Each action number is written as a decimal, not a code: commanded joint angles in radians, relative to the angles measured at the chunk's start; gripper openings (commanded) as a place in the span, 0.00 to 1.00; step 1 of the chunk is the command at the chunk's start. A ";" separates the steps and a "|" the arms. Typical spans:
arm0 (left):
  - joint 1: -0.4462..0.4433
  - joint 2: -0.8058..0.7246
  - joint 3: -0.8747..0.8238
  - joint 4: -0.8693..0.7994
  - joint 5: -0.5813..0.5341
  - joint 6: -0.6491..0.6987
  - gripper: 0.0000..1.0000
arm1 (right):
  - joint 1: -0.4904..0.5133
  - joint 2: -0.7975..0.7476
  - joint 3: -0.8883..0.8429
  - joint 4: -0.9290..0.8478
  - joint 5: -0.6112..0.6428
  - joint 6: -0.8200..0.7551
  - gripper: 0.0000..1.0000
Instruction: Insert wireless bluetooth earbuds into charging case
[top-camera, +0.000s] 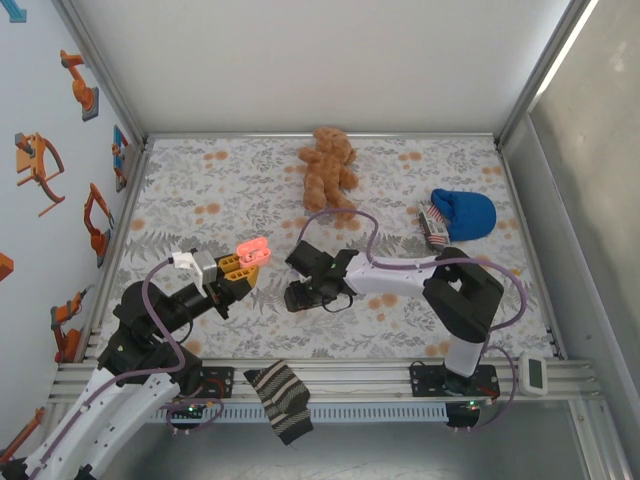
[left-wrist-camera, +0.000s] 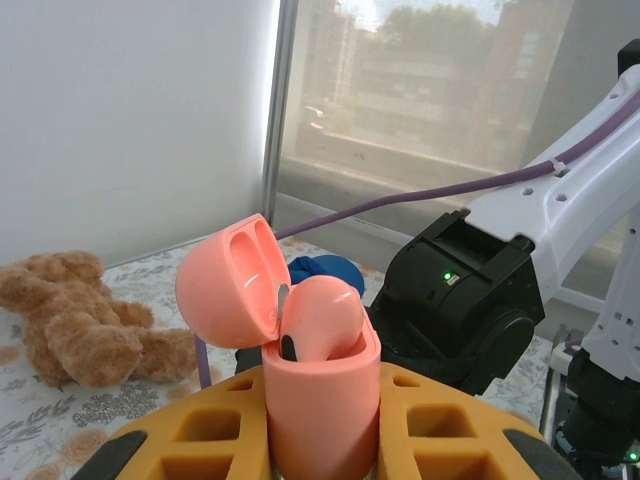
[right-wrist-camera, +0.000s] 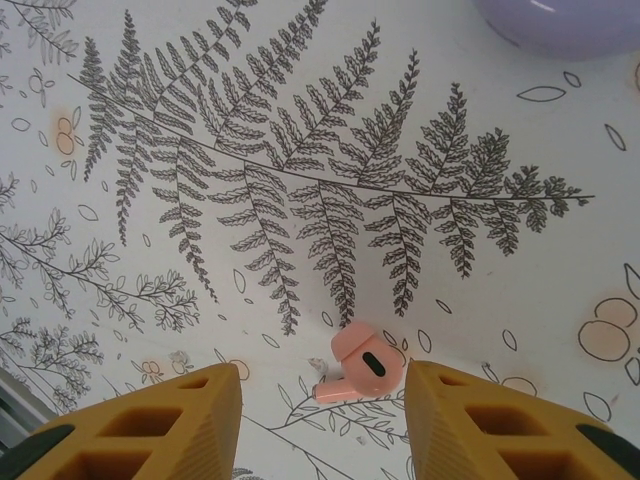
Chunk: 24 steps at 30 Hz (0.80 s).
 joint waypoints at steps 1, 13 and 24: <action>-0.004 -0.012 0.010 0.007 -0.009 0.015 0.00 | 0.010 0.027 0.041 -0.056 0.014 -0.023 0.45; -0.004 0.005 0.014 0.017 -0.002 0.011 0.00 | 0.020 0.079 0.070 -0.083 0.017 -0.034 0.45; -0.004 -0.002 0.009 0.013 -0.006 0.007 0.00 | 0.047 0.121 0.122 -0.105 0.042 -0.055 0.43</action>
